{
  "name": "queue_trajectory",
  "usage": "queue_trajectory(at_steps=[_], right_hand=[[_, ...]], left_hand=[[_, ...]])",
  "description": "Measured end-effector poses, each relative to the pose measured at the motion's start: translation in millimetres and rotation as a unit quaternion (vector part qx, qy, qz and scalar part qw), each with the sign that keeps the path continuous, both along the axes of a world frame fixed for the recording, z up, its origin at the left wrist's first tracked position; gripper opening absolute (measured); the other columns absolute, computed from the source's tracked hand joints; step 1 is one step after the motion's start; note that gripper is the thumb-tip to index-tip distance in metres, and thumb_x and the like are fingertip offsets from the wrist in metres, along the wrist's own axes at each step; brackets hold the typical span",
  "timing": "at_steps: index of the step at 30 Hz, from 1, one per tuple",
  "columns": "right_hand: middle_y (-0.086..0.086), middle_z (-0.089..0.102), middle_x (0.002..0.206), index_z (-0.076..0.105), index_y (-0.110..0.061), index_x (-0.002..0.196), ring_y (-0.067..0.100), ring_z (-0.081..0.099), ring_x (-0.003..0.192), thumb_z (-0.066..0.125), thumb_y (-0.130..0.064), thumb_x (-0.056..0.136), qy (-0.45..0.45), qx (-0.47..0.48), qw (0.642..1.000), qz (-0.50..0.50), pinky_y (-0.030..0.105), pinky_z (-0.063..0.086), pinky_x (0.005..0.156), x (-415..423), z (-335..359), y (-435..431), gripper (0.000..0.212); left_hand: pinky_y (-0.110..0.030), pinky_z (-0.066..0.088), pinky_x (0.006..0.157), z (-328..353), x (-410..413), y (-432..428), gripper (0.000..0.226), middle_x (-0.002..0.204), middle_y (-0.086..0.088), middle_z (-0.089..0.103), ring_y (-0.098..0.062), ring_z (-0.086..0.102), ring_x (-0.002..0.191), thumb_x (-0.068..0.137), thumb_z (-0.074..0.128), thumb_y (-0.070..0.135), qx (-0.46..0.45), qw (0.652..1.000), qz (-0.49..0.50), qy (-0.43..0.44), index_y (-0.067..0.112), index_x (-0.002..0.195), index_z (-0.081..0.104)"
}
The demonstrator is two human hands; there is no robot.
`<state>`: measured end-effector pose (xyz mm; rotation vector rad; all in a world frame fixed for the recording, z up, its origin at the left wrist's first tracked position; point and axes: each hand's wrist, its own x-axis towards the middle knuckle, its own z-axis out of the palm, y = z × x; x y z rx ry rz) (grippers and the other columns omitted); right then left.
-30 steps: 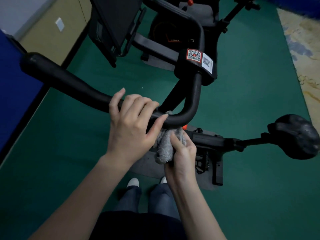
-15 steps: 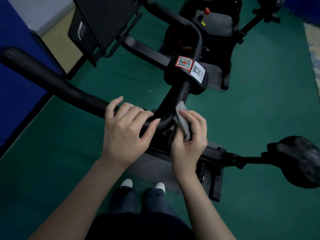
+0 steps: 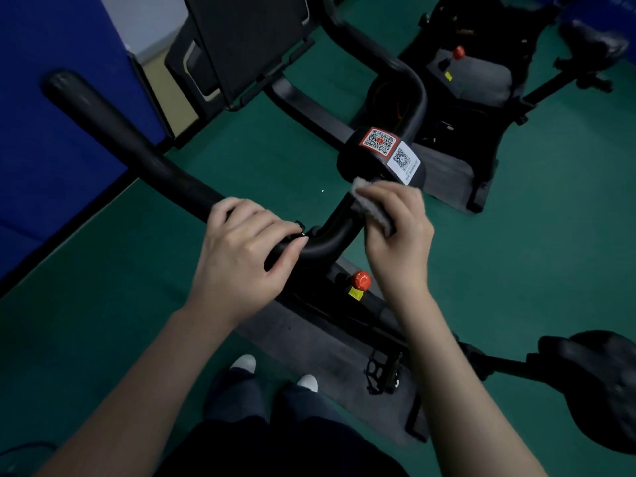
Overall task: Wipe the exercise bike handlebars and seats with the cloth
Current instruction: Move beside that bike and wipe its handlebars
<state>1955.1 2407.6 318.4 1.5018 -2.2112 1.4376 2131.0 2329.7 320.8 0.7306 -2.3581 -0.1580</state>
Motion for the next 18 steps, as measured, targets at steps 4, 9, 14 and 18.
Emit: queue_trajectory(at_steps=[4,9,14,18], right_hand=[[0.0,0.065,0.1,0.072,-0.005,0.099,0.027,0.058,0.1,0.06,0.01,0.08,-0.017,0.023,0.999,-0.019,0.025,0.043,0.09,-15,8,-8,0.027],[0.004,0.068,0.098,0.071,-0.005,0.097,0.025,0.059,0.097,0.061,0.008,0.079,0.069,0.11,0.978,0.162,0.027,0.045,0.087,-13,25,-4,0.024],[0.013,0.067,0.094,0.07,-0.001,0.095,0.033,0.055,0.096,0.061,-0.003,0.086,0.145,0.227,0.947,0.174,0.036,0.041,0.082,-43,52,-36,0.013],[0.013,0.066,0.091,0.07,-0.003,0.092,0.033,0.054,0.092,0.059,-0.004,0.086,0.185,0.254,0.929,0.197,0.037,0.04,0.078,-37,49,-49,0.012]], left_hand=[[-0.036,0.033,0.099,1,-5,5,0.024,0.081,0.001,0.069,-0.021,0.062,0.082,0.091,0.058,0.03,0.01,1.0,0.02,-0.005,0.012,0.088,0.074],[-0.038,0.034,0.1,1,-13,9,0.027,0.082,0.004,0.068,-0.019,0.061,0.083,0.09,0.06,0.036,0.015,0.999,0.024,-0.021,0.014,0.088,0.073],[-0.037,0.032,0.1,2,-14,11,0.03,0.08,0.005,0.069,-0.018,0.061,0.08,0.09,0.058,0.039,0.025,0.999,0.024,-0.021,0.014,0.087,0.074],[-0.036,0.032,0.097,3,-14,12,0.031,0.078,0.005,0.069,-0.018,0.061,0.079,0.09,0.058,0.04,0.025,0.999,0.025,-0.021,0.013,0.086,0.074]])
